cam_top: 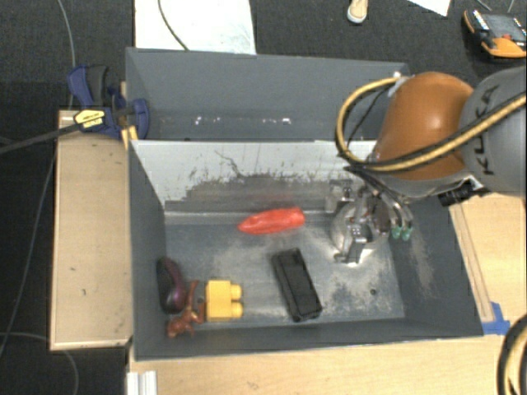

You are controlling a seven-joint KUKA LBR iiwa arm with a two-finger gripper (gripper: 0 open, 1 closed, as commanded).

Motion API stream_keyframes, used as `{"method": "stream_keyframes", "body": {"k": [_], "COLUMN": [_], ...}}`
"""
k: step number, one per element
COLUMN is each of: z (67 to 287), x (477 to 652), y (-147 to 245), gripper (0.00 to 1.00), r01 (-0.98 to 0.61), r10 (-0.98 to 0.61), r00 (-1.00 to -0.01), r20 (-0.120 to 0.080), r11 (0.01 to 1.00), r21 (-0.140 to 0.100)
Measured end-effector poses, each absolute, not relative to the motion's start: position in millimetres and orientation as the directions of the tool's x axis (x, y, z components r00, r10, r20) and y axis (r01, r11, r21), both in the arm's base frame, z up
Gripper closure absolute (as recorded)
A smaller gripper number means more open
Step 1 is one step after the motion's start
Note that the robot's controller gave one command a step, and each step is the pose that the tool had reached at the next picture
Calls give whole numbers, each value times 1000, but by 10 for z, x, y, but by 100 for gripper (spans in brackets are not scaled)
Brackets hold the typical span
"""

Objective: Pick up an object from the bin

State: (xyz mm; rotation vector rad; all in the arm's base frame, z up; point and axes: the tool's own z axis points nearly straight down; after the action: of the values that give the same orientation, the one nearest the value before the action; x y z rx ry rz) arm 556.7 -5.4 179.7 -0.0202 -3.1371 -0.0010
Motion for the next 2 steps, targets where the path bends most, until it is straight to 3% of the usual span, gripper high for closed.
{"method": "stream_keyframes", "body": {"k": [1,2], "z": [1827,754], "x": [5583,5458], "y": [-58,-841], "gripper": [0,0], "r01": [12,-68], "r10": [12,-68], "r00": [-1000,-997], "r20": [-3,-18], "r11": [1000,998], "r21": [1,1]}}
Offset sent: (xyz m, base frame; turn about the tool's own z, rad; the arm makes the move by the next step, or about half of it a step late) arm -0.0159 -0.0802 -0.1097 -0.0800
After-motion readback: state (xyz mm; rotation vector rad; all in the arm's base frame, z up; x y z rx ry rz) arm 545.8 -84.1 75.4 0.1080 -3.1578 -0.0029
